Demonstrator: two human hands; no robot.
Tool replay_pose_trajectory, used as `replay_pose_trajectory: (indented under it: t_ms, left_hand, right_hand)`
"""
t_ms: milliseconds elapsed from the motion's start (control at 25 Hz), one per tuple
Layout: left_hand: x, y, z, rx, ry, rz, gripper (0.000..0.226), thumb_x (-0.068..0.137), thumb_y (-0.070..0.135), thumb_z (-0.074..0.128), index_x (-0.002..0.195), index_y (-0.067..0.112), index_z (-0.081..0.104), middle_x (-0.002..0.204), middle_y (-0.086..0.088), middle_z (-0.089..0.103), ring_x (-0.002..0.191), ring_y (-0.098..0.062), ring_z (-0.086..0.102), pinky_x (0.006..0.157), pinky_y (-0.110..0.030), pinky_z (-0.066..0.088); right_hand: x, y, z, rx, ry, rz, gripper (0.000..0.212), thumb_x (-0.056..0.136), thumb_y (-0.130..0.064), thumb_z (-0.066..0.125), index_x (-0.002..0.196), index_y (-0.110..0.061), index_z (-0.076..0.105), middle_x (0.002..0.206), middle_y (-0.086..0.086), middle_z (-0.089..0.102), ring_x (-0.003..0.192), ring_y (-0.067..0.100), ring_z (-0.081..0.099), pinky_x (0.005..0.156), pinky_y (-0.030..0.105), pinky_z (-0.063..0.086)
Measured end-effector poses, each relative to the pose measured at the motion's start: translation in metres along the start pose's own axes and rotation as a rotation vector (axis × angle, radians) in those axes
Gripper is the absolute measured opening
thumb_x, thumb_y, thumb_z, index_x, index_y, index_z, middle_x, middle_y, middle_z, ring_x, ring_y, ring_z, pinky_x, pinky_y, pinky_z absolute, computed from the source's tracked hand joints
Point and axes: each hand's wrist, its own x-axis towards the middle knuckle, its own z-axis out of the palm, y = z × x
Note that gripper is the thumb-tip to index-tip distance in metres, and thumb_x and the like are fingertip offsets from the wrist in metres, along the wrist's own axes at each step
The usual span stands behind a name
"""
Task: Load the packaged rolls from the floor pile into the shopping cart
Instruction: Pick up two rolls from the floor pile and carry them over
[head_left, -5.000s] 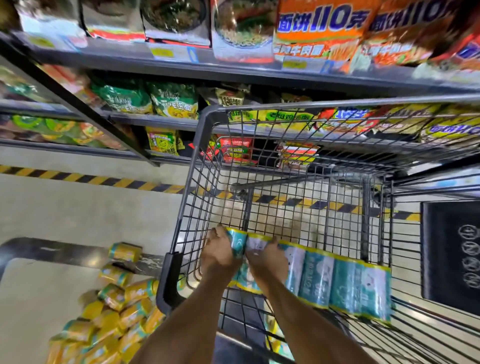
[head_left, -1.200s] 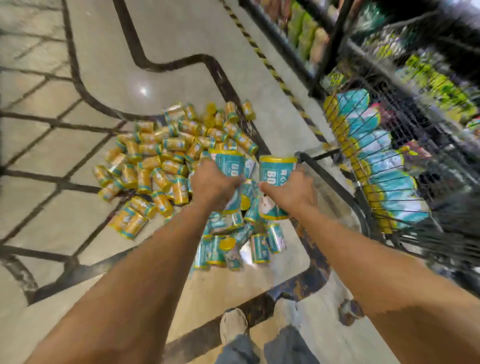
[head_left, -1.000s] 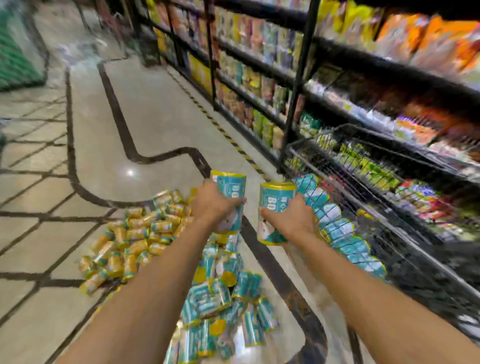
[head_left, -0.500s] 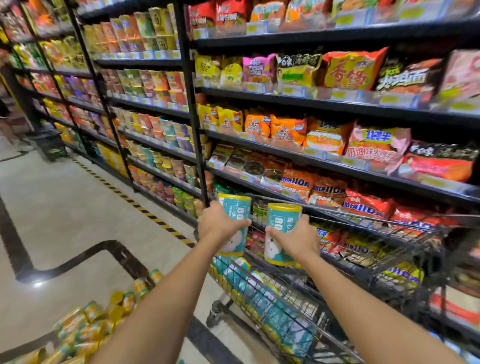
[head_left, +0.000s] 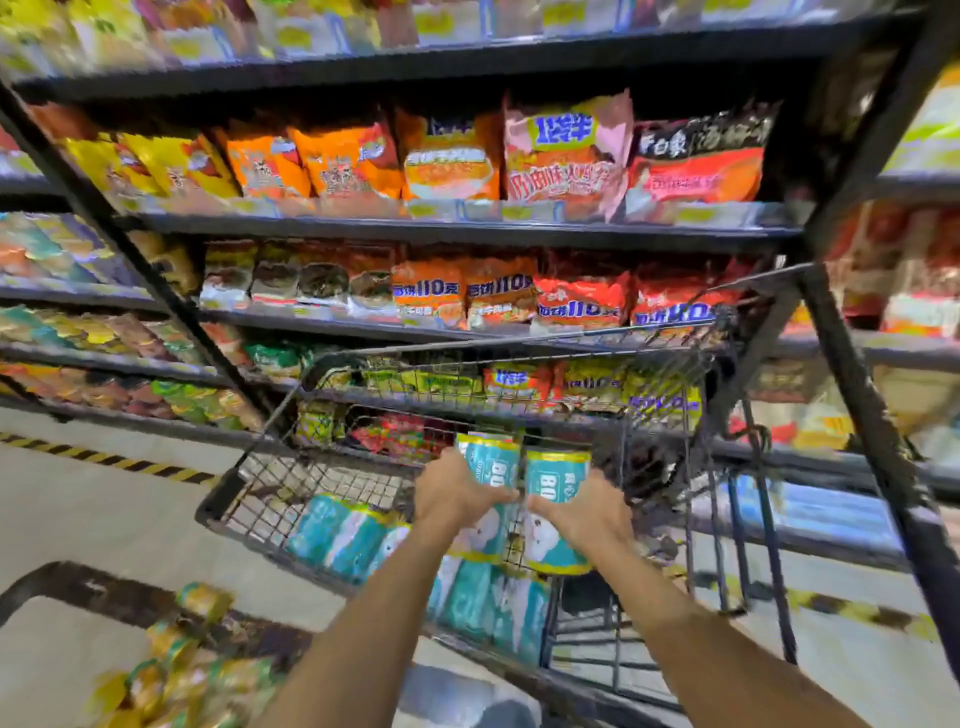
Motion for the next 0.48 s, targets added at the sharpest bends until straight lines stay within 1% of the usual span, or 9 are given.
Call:
replay_pose_trajectory:
  t_ms: [40, 80, 120, 160, 200, 280, 320, 400, 480]
  left_hand:
    - [0.011, 0.001, 0.015, 0.023, -0.068, -0.001, 0.087, 0.063, 0.065, 0.075, 0.114, -0.001, 0.053, 0.106, -0.012, 0.065, 0.087, -0.024, 0.065, 0.069, -0.038, 0.053]
    - [0.024, 0.000, 0.030, 0.042, -0.124, 0.004, 0.082, 0.063, 0.065, 0.075, 0.107, -0.001, 0.055, 0.098, -0.010, 0.066, 0.079, -0.023, 0.065, 0.064, -0.037, 0.053]
    - [0.037, -0.002, 0.042, 0.068, -0.155, 0.014, 0.076, 0.064, 0.065, 0.074, 0.098, 0.001, 0.056, 0.092, -0.008, 0.065, 0.077, -0.023, 0.064, 0.066, -0.037, 0.053]
    - [0.048, -0.004, 0.054, 0.111, -0.186, 0.020, 0.070, 0.066, 0.065, 0.073, 0.095, 0.004, 0.056, 0.091, -0.006, 0.064, 0.083, -0.024, 0.064, 0.072, -0.037, 0.053]
    - [0.058, -0.009, 0.064, 0.176, -0.216, 0.027, 0.070, 0.068, 0.065, 0.071, 0.102, 0.005, 0.055, 0.101, -0.005, 0.064, 0.095, -0.025, 0.063, 0.081, -0.036, 0.050]
    - [0.077, -0.022, 0.086, 0.275, -0.257, 0.026, 0.087, 0.070, 0.067, 0.067, 0.125, 0.003, 0.048, 0.127, -0.008, 0.055, 0.117, -0.027, 0.053, 0.095, -0.035, 0.042]
    - [0.084, -0.029, 0.095, 0.293, -0.283, 0.008, 0.091, 0.069, 0.067, 0.067, 0.128, 0.001, 0.047, 0.134, -0.010, 0.050, 0.123, -0.027, 0.048, 0.099, -0.034, 0.039]
    - [0.097, -0.047, 0.114, 0.274, -0.358, -0.035, 0.087, 0.069, 0.064, 0.070, 0.128, 0.003, 0.049, 0.137, -0.012, 0.047, 0.126, -0.026, 0.046, 0.100, -0.033, 0.040]
    - [0.104, -0.061, 0.128, 0.266, -0.425, -0.056, 0.073, 0.067, 0.061, 0.073, 0.119, 0.012, 0.056, 0.127, -0.008, 0.058, 0.114, -0.023, 0.057, 0.092, -0.031, 0.050]
  right_hand:
    - [0.007, 0.009, 0.010, -0.010, -0.017, 0.044, 0.088, 0.065, -0.069, 0.070, 0.122, -0.005, 0.048, 0.122, 0.012, 0.058, 0.112, 0.030, 0.058, 0.080, 0.033, 0.048]
    - [0.015, 0.018, 0.022, -0.009, -0.030, 0.087, 0.089, 0.064, -0.071, 0.069, 0.121, -0.005, 0.049, 0.121, 0.012, 0.059, 0.111, 0.030, 0.059, 0.080, 0.033, 0.049]
    - [0.021, 0.027, 0.032, -0.013, -0.049, 0.128, 0.089, 0.064, -0.072, 0.069, 0.119, -0.005, 0.050, 0.120, 0.012, 0.060, 0.110, 0.029, 0.060, 0.081, 0.033, 0.050]
    - [0.028, 0.036, 0.044, -0.021, -0.079, 0.175, 0.086, 0.064, -0.070, 0.070, 0.117, -0.005, 0.052, 0.119, 0.012, 0.062, 0.109, 0.027, 0.060, 0.083, 0.033, 0.051]
    - [0.034, 0.044, 0.056, -0.029, -0.108, 0.215, 0.081, 0.065, -0.067, 0.072, 0.117, -0.007, 0.055, 0.118, 0.011, 0.063, 0.110, 0.026, 0.061, 0.085, 0.033, 0.050]
    - [0.043, 0.057, 0.076, -0.048, -0.170, 0.308, 0.070, 0.073, -0.057, 0.072, 0.120, -0.008, 0.056, 0.123, 0.011, 0.061, 0.115, 0.026, 0.058, 0.088, 0.031, 0.047]
    - [0.048, 0.062, 0.085, -0.063, -0.194, 0.350, 0.067, 0.077, -0.054, 0.071, 0.122, -0.007, 0.055, 0.126, 0.011, 0.060, 0.118, 0.027, 0.057, 0.090, 0.031, 0.046]
    - [0.057, 0.068, 0.104, -0.050, -0.223, 0.409, 0.065, 0.078, -0.052, 0.070, 0.121, -0.005, 0.055, 0.125, 0.012, 0.060, 0.116, 0.028, 0.057, 0.088, 0.030, 0.047]
    - [0.062, 0.071, 0.121, 0.000, -0.221, 0.476, 0.071, 0.070, -0.058, 0.074, 0.118, -0.007, 0.058, 0.119, 0.010, 0.063, 0.110, 0.027, 0.061, 0.082, 0.030, 0.050]
